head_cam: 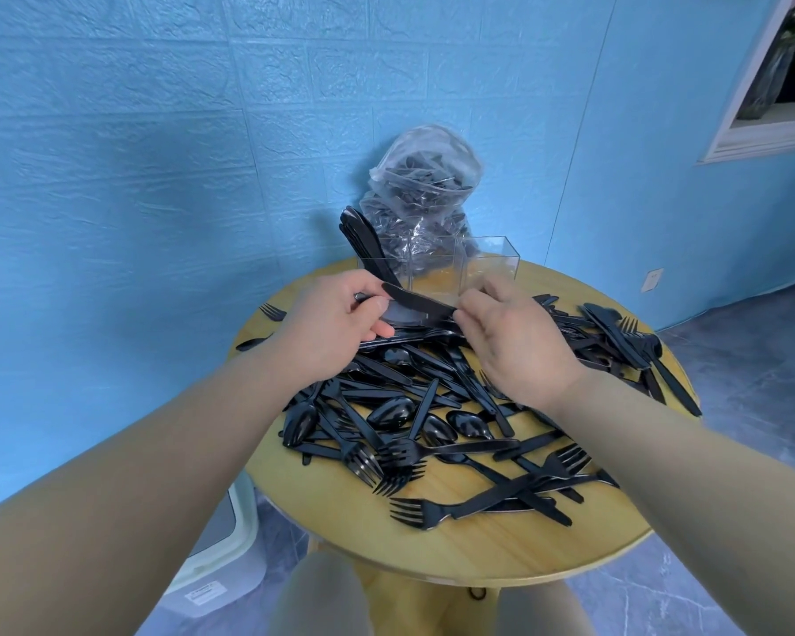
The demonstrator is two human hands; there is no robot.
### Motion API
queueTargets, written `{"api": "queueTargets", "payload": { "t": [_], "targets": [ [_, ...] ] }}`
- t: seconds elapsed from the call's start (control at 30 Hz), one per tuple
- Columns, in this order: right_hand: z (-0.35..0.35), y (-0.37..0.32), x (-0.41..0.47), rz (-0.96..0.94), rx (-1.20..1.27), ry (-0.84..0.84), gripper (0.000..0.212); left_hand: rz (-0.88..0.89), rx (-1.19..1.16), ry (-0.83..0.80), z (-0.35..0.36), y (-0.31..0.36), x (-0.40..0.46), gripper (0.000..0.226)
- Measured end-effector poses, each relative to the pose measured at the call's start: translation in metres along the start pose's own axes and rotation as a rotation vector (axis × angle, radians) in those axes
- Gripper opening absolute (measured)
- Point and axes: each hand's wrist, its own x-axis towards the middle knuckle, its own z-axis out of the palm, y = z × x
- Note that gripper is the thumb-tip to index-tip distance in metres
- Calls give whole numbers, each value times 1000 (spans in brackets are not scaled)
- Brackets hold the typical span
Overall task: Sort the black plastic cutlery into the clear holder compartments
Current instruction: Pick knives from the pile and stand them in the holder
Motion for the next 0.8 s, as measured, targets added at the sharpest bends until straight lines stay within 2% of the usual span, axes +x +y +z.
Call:
{"api": "queueTargets", "payload": {
  "t": [0.07,0.2,0.3,0.43,0.6,0.73,0.8],
  "targets": [
    [-1,-1,1,-15,6,-26,21,-3,12,-9,0,0,0,21],
    [-2,-6,3,8,35,-206,17,17,-4,3,2,3,-1,30],
    [-2,-5,6,6,38,-248,17,26,-30,19,4,2,-1,31],
    [1,-5,7,-19,33,-220,22,33,-79,42,6,2,1,27],
    [3,-10,7,7,-18,-157,29,-55,-283,95,2,7,2,31],
    [6,-13,9,-10,-40,-96,30,10,-33,79,2,12,2,11],
    [8,-12,9,-1,-15,-84,30,35,28,82,4,11,3,9]
  ]
}}
